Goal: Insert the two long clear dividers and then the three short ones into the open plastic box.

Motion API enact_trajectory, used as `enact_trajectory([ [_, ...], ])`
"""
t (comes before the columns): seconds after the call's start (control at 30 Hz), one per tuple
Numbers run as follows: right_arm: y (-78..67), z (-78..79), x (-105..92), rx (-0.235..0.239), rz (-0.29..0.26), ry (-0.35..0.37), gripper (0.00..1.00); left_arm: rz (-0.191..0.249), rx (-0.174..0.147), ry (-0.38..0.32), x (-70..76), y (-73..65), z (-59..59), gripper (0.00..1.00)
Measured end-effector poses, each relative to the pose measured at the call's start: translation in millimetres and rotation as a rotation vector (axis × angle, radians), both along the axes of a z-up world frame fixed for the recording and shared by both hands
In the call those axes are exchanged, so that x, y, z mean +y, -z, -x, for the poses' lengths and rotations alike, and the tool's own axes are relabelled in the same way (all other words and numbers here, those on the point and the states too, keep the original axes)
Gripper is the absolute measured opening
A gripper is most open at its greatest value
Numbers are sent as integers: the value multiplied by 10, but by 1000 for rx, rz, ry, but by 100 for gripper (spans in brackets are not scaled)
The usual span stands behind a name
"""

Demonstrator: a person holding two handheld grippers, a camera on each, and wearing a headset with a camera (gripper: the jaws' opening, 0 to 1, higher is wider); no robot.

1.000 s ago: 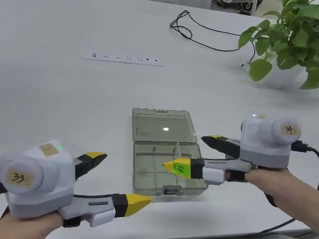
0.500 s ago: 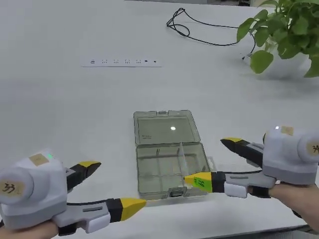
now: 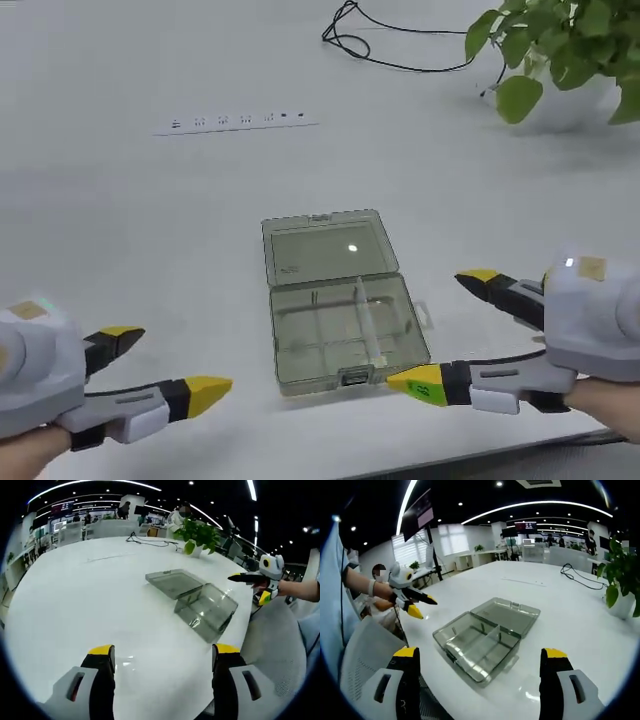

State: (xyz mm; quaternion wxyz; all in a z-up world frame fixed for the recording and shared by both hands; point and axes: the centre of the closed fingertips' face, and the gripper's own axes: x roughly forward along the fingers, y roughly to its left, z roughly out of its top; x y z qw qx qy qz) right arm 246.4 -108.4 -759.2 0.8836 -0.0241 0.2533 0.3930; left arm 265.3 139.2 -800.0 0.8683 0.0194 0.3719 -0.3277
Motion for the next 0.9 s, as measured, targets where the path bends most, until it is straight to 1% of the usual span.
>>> enact_trajectory([
  [0.03, -4, 6, -12, -2, 1, 3, 100, -45, 10, 2, 83, 33, -27, 81],
  [0.07, -10, 8, -26, -8, 2, 4, 100, -96, 33, -6, 179, 71, -35, 79],
  [0.1, -9, 9, -34, -6, 2, 4, 100, -126, 53, -7, 237, 95, -36, 78],
  [0.13, -8, 11, -47, -6, 4, 5, 100, -137, 49, -6, 268, 94, -73, 76],
  [0.17, -6, 13, -71, -9, 6, 6, 100, -169, 82, -13, 330, 130, -57, 72],
  [0.2, 0, 18, -81, -7, 10, 5, 100, -183, 107, -17, 361, 151, -57, 70],
  [0.23, 0, 27, -95, -6, 12, 5, 100, -180, 104, -24, 369, 153, -103, 68],
  [0.27, -2, 33, -109, -8, 12, 6, 100, -202, 141, -34, 413, 185, -77, 64],
  [0.3, -5, 40, -123, -8, 11, 8, 100, -219, 152, -38, 440, 208, -98, 61],
  [0.33, -6, 44, -132, -8, 10, 11, 100, -246, 173, -40, 478, 234, -82, 59],
  [0.37, -9, 50, -138, -9, 8, 12, 100, -266, 182, -34, 497, 256, -83, 55],
  [0.4, -7, 51, -152, -10, 8, 17, 100, -298, 203, -20, 525, 294, -70, 53],
  [0.43, 0, 54, -163, -9, 10, 20, 100, -323, 213, -1, 536, 319, -55, 52],
  [0.47, 3, 61, -167, -7, 10, 22, 100, -360, 221, 20, 558, 350, -45, 50],
  [0.5, 5, 66, -172, -7, 10, 24, 100, -382, 230, 30, 575, 368, -38, 49],
  [0.57, 12, 74, -185, -6, 11, 29, 100, -390, 239, 38, 557, 400, -42, 47],
  [0.6, 14, 76, -190, -4, 10, 33, 100, -397, 249, 40, 560, 413, -39, 45],
  [0.67, 13, 90, -185, 1, 2, 36, 100, -415, 256, 52, 570, 449, -37, 41],
  [0.7, 16, 98, -182, 7, 0, 40, 100, -429, 271, 53, 551, 445, -65, 39],
  [0.73, 15, 90, -217, 8, -3, 44, 100, -434, 276, 49, 513, 422, -102, 39],
  [0.77, 14, 86, -238, 8, -5, 47, 100, -433, 266, 49, 475, 409, -150, 37],
  [0.8, 13, 88, -251, 12, -10, 50, 100, -433, 279, 46, 450, 422, -168, 36],
  [0.83, 15, 91, -258, 13, -12, 51, 100, -435, 284, 48, 430, 416, -164, 36],
  [0.87, 17, 97, -263, 14, -12, 53, 100, -443, 282, 51, 415, 414, -165, 36],
  [0.9, 22, 98, -270, 15, -11, 55, 100, -456, 285, 56, 408, 415, -157, 36],
])
